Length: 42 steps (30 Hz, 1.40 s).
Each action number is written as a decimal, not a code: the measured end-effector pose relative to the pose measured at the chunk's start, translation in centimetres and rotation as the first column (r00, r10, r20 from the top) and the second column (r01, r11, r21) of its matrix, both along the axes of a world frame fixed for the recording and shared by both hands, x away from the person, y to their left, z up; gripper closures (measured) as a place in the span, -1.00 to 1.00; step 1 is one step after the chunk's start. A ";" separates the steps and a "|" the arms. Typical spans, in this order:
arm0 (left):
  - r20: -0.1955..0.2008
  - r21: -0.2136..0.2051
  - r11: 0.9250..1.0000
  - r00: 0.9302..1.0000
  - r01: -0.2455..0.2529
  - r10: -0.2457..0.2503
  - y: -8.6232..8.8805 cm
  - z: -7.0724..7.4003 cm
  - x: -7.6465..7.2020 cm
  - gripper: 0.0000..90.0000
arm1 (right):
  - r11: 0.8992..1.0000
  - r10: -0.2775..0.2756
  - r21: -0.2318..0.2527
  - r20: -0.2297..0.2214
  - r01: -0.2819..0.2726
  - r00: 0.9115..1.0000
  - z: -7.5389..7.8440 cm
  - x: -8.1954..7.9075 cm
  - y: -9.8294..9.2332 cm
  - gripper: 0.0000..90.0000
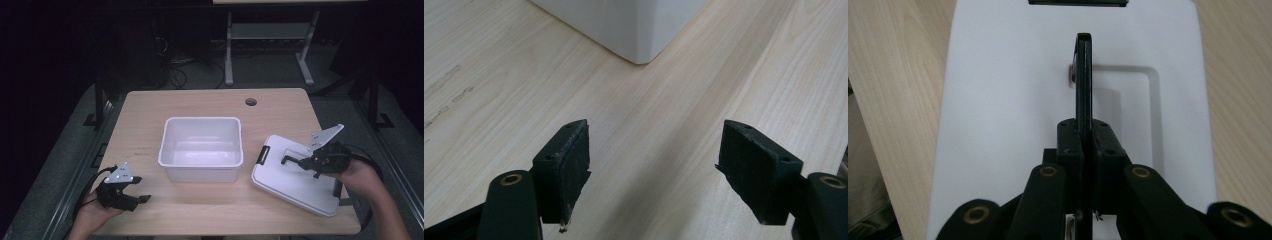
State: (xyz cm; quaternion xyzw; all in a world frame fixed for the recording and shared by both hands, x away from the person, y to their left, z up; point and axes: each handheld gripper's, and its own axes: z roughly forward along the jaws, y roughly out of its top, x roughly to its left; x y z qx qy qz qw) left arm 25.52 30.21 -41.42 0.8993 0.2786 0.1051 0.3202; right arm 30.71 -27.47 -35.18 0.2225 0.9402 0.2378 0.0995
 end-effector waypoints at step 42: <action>0.016 -0.011 1.000 1.000 -0.016 0.016 0.7 0.5 -0.3 -0.43 | 0.996 0.085 -0.020 0.075 -0.084 0.993 7.5 -1.0 1.0 0.88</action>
